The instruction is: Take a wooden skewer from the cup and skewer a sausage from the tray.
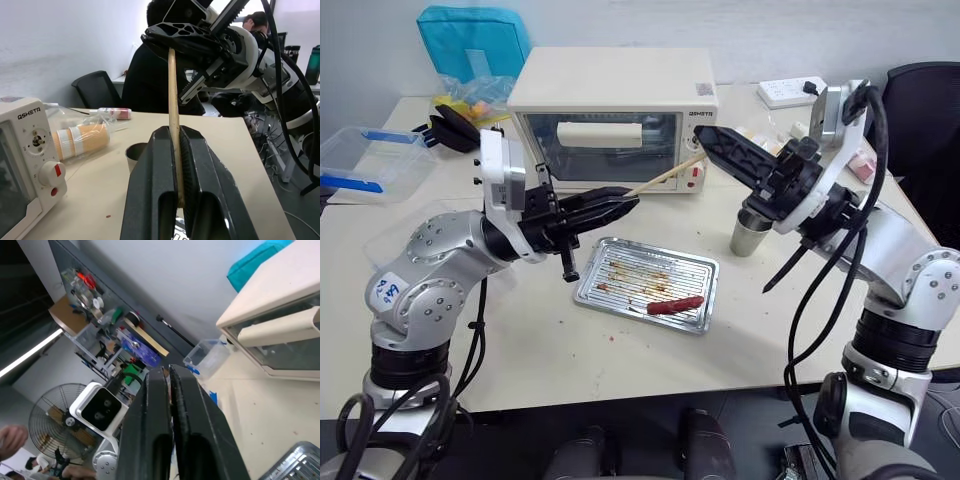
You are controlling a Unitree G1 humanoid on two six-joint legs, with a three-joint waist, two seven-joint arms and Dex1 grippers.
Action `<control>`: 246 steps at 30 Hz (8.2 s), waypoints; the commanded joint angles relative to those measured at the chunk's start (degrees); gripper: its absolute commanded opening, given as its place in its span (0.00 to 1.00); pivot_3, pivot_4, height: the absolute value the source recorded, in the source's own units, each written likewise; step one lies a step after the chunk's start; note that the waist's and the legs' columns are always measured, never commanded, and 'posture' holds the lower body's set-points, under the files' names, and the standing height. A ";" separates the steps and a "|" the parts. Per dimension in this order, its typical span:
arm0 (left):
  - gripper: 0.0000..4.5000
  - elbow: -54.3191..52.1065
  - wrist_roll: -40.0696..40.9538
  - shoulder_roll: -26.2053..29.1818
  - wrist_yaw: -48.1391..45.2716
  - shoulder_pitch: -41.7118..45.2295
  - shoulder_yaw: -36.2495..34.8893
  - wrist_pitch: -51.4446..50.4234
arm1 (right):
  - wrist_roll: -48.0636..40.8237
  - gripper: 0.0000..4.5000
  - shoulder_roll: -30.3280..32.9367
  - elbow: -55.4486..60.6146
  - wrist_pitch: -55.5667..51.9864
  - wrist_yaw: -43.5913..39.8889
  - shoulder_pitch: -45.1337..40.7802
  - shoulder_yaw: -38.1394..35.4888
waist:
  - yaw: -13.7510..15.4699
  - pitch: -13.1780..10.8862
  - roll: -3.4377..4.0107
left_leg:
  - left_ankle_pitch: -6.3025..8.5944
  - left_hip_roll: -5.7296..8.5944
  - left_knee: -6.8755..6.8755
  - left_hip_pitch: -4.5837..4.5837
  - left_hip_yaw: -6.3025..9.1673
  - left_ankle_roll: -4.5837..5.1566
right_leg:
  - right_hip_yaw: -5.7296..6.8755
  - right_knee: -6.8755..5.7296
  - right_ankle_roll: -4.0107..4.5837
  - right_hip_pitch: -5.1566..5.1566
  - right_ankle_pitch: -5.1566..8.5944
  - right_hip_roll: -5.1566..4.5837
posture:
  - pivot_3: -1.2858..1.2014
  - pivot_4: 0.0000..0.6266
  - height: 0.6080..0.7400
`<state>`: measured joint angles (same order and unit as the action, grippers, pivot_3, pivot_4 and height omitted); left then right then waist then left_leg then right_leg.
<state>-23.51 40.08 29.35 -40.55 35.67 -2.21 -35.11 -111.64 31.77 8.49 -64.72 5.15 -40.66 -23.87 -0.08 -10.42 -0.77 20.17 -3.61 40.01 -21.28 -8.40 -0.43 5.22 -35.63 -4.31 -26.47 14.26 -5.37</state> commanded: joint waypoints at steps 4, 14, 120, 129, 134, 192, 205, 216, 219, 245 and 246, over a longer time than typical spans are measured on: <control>0.00 -0.17 0.27 5.39 -1.53 -0.86 -5.02 0.18 | -1.28 0.53 12.55 0.36 -2.87 -4.79 0.97 2.60 | -0.02 0.00 0.00 | 0.01 0.01 -0.02 0.00 0.00 0.01 | 0.00 0.08 0.00 0.00 0.00 -0.01 | 0.52 0.24 1.00; 0.00 -7.20 8.19 26.81 -15.95 -17.25 -18.13 -7.75 | 62.02 0.75 35.73 13.49 23.51 -58.03 7.57 29.11 | -0.33 -0.02 -0.02 | 0.12 -0.09 -0.14 0.08 0.07 0.00 | -0.05 0.35 0.00 -0.04 0.00 0.08 | 0.52 0.24 1.00; 0.00 -7.32 3.36 31.70 -21.14 -23.08 -13.79 -0.94 | 86.40 0.04 16.25 7.73 34.45 -88.48 -3.67 35.42 | -0.19 -0.09 0.06 | 0.16 -0.08 0.05 0.16 -0.18 -0.10 | 0.07 -0.02 0.25 -0.09 0.09 0.03 | 0.52 0.24 1.00; 0.00 -7.28 3.25 31.27 -21.35 -21.93 -12.61 -0.90 | 86.65 0.04 15.34 7.29 33.75 -87.37 -4.39 35.63 | -0.16 -0.08 0.06 | 0.16 -0.08 0.05 0.15 -0.18 -0.10 | 0.07 -0.03 0.25 -0.09 0.09 0.03 | 0.52 0.24 1.00; 0.00 -6.62 2.75 32.34 -22.38 -23.39 -14.90 -0.61 | 88.53 0.04 16.52 5.07 36.06 -88.35 -3.39 35.73 | -0.20 -0.08 0.06 | 0.16 -0.08 0.05 0.16 -0.18 -0.10 | 0.07 -0.03 0.25 -0.09 0.09 0.04 | 0.52 0.24 1.00; 0.00 -4.93 1.80 32.84 -23.89 -21.50 -14.94 -0.35 | 90.07 0.04 15.09 3.11 37.34 -87.96 -4.63 35.82 | -0.20 -0.09 0.06 | 0.15 -0.08 0.07 0.16 -0.19 -0.10 | 0.06 -0.22 0.25 -0.09 0.09 0.05 | 0.52 0.24 1.00; 0.00 -4.61 1.52 33.24 -24.24 -21.95 -16.13 -0.05 | 89.75 0.04 14.93 3.04 37.04 -87.80 -4.90 35.66 | -0.19 -0.09 0.06 | 0.15 -0.08 0.07 0.15 -0.19 -0.09 | 0.06 -0.21 0.25 -0.09 0.09 0.05 | 0.52 0.24 1.00; 0.00 -4.48 1.53 32.06 -23.81 -18.42 -12.90 -0.30 | 89.16 0.04 13.53 3.93 36.14 -87.06 -5.94 36.17 | -0.16 -0.09 0.06 | 0.15 -0.08 0.08 0.15 -0.19 -0.09 | 0.06 -0.24 0.25 -0.09 0.09 0.05 | 0.52 0.24 1.00; 0.00 -4.15 1.43 31.88 -23.94 -17.63 -12.19 -0.23 | 89.38 0.04 12.92 3.59 36.27 -86.85 -6.36 36.49 | -0.22 -0.08 0.06 | 0.15 -0.08 0.08 0.16 -0.19 -0.10 | 0.07 -0.25 0.25 -0.09 0.09 0.06 | 0.52 0.24 1.00; 0.00 -2.26 -0.15 33.32 -25.62 -18.74 -14.34 0.55 | 89.78 0.04 13.64 3.07 36.23 -87.65 -6.26 35.68 | -0.20 -0.08 0.06 | 0.15 -0.08 0.08 0.15 -0.20 -0.10 | 0.07 -0.26 0.24 -0.10 0.09 0.06 | 0.52 0.24 1.00; 0.00 -2.24 -0.16 33.30 -25.65 -18.69 -14.32 0.57 | 89.73 0.04 13.68 3.13 36.15 -87.65 -6.24 35.66 | -0.20 -0.08 0.06 | 0.15 -0.08 0.07 0.15 -0.20 -0.09 | 0.07 -0.26 0.25 -0.09 0.09 0.06 | 0.52 0.24 1.00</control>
<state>-25.97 40.14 62.00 -66.05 16.24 -15.53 -35.54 -20.89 44.55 9.48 -28.83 -82.16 -46.26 13.28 -0.28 -10.51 -0.71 20.32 -3.69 40.08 -21.13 -8.59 -0.53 5.29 -35.89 -4.07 -26.56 14.34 -5.31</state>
